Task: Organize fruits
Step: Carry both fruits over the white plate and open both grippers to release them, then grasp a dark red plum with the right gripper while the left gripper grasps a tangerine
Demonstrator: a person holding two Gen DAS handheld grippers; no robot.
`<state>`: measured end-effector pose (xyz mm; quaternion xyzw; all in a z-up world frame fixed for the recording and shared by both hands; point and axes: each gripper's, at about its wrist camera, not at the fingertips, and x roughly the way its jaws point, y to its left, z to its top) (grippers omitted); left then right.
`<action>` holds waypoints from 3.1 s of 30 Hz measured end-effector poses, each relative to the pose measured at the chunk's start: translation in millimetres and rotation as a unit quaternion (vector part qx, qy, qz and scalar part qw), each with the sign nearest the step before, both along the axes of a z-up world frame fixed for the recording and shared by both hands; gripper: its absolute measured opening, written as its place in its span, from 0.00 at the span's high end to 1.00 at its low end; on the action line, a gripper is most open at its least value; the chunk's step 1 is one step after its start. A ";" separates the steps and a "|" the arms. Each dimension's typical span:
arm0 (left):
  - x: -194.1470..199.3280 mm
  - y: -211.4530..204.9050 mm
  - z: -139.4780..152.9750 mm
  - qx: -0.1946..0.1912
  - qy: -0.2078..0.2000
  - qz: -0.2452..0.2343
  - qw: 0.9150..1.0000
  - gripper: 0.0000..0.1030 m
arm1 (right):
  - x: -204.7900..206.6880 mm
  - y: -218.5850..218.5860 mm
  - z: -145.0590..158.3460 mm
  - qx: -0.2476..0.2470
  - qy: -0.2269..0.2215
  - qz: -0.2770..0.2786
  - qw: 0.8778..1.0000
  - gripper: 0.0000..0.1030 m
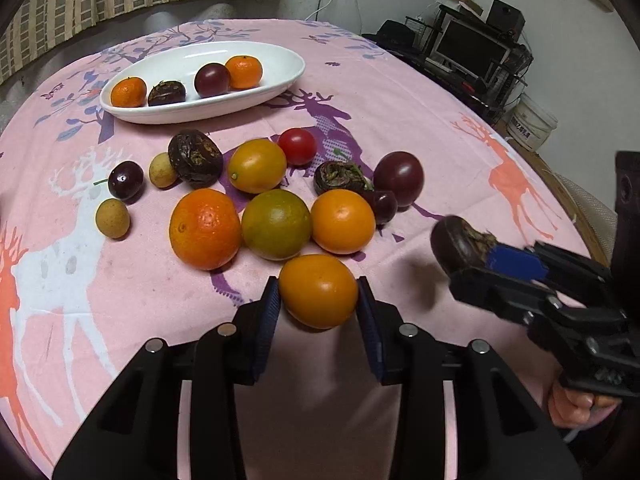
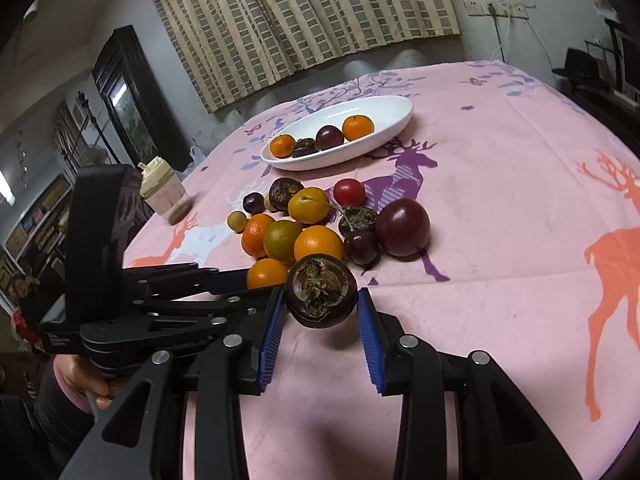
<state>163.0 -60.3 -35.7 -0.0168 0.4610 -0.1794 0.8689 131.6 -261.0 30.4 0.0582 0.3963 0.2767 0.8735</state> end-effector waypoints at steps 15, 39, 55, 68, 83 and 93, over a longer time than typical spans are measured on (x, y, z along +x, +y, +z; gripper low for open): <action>148.0 69.8 61.6 -0.004 -0.078 0.102 0.992 0.64 | 177.9 70.8 35.3 -0.062 -0.024 -0.012 0.998 0.64; 149.4 86.7 66.0 -0.035 -0.072 0.109 0.991 0.63 | 159.3 52.6 -15.8 -0.165 0.092 0.047 0.981 0.63; 147.9 108.8 61.1 -0.050 -0.064 0.136 0.987 0.63 | 182.2 66.1 24.8 -0.133 0.039 0.006 0.990 0.65; 164.5 100.3 42.3 -0.010 -0.075 0.147 0.986 0.32 | 215.1 96.9 30.7 -0.095 -0.029 -0.014 0.995 0.28; 76.7 128.5 54.5 -0.032 -0.106 0.198 0.974 0.07 | 110.2 6.8 24.1 0.027 0.010 0.010 1.000 0.22; 42.7 123.3 33.3 -0.023 -0.081 0.184 0.979 0.07 | 94.5 0.8 0.2 -0.068 0.017 -0.030 0.997 0.35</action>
